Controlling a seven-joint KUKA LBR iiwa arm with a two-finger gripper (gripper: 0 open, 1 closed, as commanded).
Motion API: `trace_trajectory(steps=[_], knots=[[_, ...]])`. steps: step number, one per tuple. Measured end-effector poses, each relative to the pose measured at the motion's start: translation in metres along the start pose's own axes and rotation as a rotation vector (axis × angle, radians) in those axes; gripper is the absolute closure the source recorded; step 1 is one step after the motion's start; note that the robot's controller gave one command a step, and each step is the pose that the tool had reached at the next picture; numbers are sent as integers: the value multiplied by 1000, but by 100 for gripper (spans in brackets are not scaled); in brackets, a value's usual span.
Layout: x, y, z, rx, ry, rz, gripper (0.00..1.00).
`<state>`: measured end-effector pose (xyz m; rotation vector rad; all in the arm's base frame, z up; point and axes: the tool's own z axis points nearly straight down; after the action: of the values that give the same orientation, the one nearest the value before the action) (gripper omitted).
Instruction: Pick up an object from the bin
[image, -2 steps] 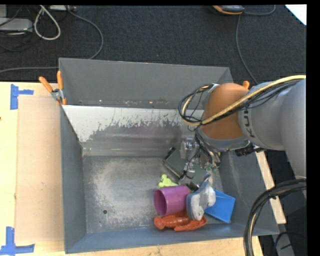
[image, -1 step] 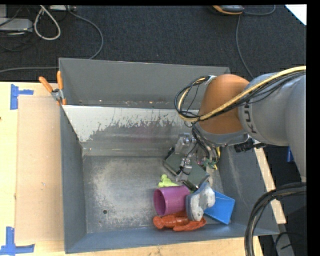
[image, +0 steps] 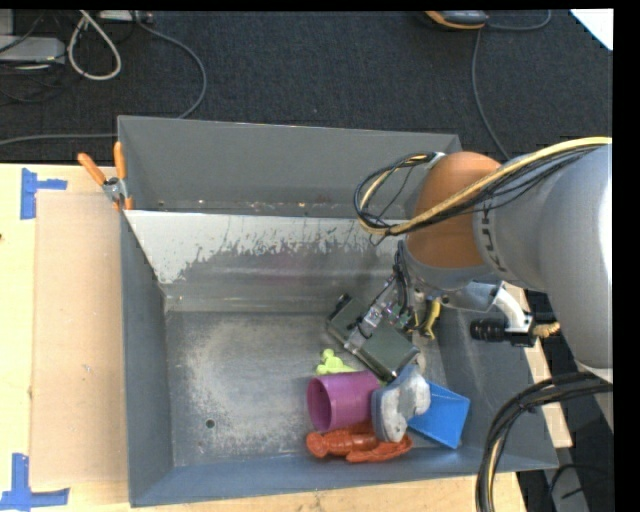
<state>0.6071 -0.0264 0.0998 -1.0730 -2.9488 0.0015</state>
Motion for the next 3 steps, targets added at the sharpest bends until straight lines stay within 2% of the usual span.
trace_trajectory(steps=[1, 2, 3], knots=[[5, 6, 30, -3, -4, -475, 0], [-4, 5, 30, 4, 8, 355, 100], [-4, 5, 30, 5, 8, 352, 100]])
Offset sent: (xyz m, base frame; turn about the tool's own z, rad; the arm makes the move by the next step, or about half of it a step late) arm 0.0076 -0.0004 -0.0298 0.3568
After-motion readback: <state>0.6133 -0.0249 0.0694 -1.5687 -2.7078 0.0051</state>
